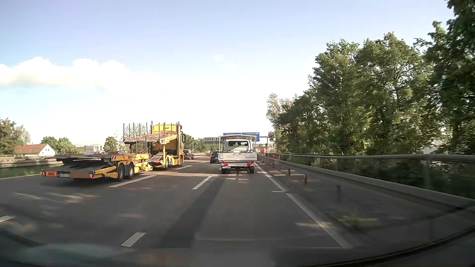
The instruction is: Follow the waypoints while adhering to traffic rules and regulations
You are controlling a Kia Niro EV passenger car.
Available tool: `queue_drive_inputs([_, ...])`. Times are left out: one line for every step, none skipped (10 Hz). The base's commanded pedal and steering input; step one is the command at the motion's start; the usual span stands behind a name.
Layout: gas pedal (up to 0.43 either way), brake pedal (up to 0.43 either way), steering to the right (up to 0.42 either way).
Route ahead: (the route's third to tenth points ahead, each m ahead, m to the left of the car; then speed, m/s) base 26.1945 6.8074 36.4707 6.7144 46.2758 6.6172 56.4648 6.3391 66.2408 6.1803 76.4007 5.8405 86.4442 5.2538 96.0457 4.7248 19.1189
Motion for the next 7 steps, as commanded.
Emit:
queue_drive_inputs([0.13,0.0,0.001])
queue_drive_inputs([0.138,0.0,0.001])
queue_drive_inputs([0.169,0.0,0.002])
queue_drive_inputs([0.169,0.0,0.002])
queue_drive_inputs([0.169,0.0,0.003])
queue_drive_inputs([0.169,0.0,0.004])
queue_drive_inputs([0.169,0.0,0.004])
